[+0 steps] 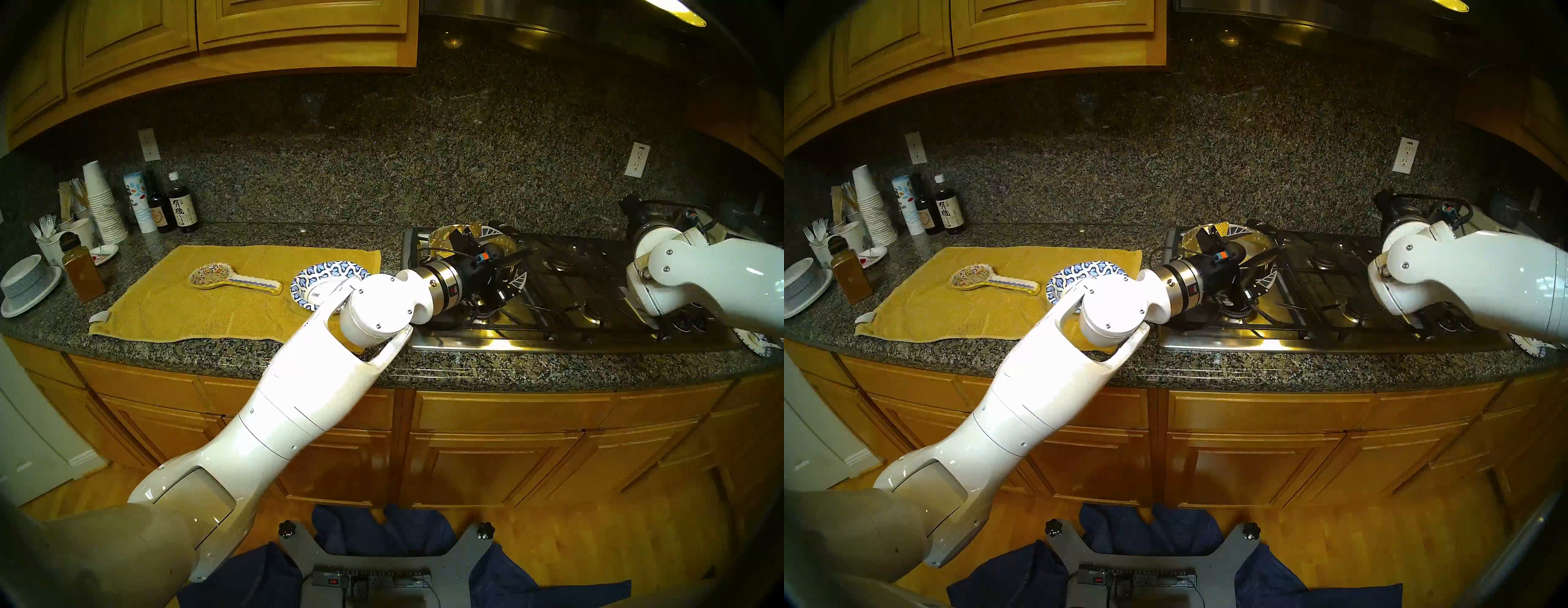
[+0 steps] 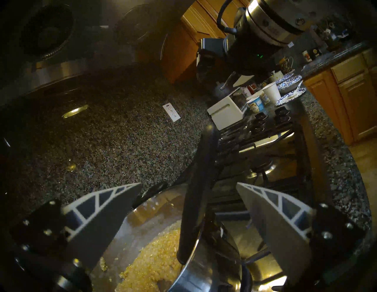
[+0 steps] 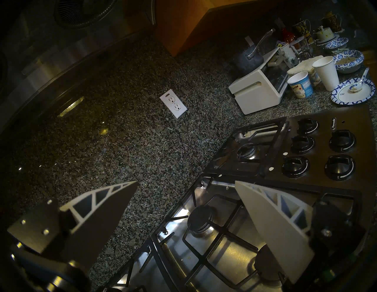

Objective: Scoop oatmeal into bowl

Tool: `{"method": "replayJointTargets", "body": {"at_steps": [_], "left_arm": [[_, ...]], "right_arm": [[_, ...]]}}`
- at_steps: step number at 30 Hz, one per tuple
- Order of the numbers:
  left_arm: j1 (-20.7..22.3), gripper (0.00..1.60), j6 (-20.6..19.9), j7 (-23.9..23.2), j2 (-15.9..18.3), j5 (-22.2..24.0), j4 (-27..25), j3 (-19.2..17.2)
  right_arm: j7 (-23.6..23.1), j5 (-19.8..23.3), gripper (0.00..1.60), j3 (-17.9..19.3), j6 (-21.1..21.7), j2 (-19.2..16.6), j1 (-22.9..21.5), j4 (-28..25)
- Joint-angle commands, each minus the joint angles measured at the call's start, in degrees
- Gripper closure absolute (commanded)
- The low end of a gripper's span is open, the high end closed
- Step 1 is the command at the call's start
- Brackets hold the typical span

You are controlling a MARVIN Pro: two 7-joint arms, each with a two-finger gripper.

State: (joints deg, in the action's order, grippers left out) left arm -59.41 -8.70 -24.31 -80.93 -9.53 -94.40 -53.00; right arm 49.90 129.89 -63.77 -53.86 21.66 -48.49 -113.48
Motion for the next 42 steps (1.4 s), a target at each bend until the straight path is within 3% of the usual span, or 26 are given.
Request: {"method": "replayJointTargets", "body": {"at_steps": [1,4,7,15,20,33,34,40,41,42], "left_arm": [[5.49,0.0,1.07,-1.46,0.86,2.44,-6.62,-5.78],[6.71,0.0,1.17,-1.8,2.39,4.36,-9.02,-10.49],[6.96,0.0,0.93,-1.35,3.83,5.36,-10.3,-12.11],[3.52,0.0,-1.67,0.93,11.88,8.04,-15.05,-20.7],[1.2,0.0,-3.89,3.52,15.27,7.87,-13.76,-25.18],[-9.8,0.0,-11.69,11.63,25.5,5.84,-7.25,-39.25],[-10.04,0.0,-12.19,12.53,25.07,5.55,-6.68,-38.82],[-14.66,0.0,-14.35,17.07,28.52,6.59,-6.19,-46.63],[-14.9,0.0,-14.69,18.06,29.17,6.78,-6.19,-45.28],[-16.31,0.0,-14.93,18.58,29.09,7.15,-6.87,-47.78]], "right_arm": [[-0.44,-0.47,0.0,1.28,-0.27,0.47,-1.55,0.14],[-0.41,-0.29,0.0,1.19,-0.28,0.55,-1.41,0.17],[-0.39,-0.2,0.0,1.14,-0.28,0.58,-1.36,0.18],[-0.35,0.16,0.0,0.97,-0.31,0.75,-1.27,0.22],[-0.32,0.4,0.0,0.81,-0.32,0.82,-1.18,0.23],[-0.36,0.9,0.0,0.61,-0.4,1.11,-1.26,0.3],[-0.37,0.93,0.0,0.62,-0.41,1.13,-1.28,0.3],[-0.45,1.04,0.0,0.7,-0.5,1.27,-1.48,0.35],[-0.47,1.05,0.0,0.72,-0.52,1.29,-1.51,0.36],[-0.49,1.05,0.0,0.73,-0.54,1.31,-1.56,0.37]]}}
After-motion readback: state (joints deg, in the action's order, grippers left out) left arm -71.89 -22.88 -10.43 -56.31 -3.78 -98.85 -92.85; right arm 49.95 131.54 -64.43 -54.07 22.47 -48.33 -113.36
